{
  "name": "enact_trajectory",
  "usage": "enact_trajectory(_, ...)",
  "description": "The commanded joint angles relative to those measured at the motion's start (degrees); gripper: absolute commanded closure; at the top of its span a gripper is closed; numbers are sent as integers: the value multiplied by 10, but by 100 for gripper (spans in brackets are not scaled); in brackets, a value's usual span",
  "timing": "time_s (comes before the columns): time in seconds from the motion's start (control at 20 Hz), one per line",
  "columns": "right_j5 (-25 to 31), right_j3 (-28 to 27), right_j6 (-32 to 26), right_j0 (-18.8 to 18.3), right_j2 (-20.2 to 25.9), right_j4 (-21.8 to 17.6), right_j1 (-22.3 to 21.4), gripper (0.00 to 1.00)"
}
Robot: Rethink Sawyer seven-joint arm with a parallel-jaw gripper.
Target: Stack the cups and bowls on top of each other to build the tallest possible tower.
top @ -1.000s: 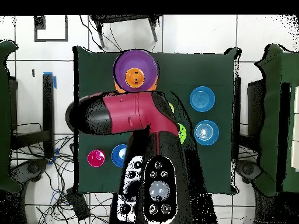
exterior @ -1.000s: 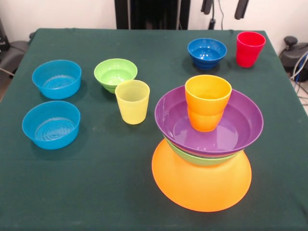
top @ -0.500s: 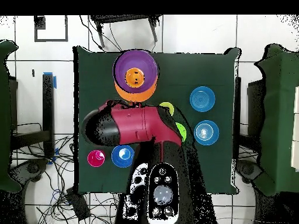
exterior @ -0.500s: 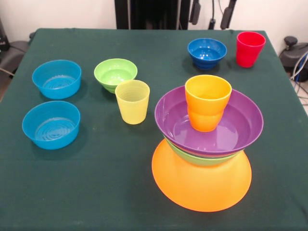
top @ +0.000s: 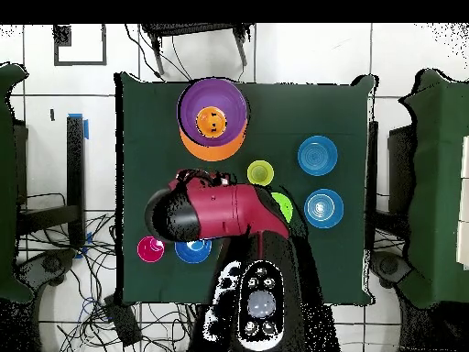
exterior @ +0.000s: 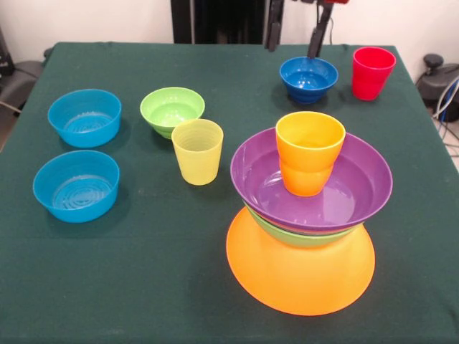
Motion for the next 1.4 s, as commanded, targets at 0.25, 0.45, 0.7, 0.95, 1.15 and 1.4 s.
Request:
enact_trajectory(0.25,-118,76,102,23,-18,-16,97,0)
enact_trajectory(0.45,-155,93,124,44,-36,4,115,0)
enact_trajectory(0.7,-186,112,140,60,-48,37,138,0)
enact_trajectory(0.95,-195,126,151,86,-58,73,147,0)
enact_trajectory(1.15,-204,136,156,88,-59,99,160,0)
enact_trajectory(1.4,-220,140,178,118,-80,128,178,0)
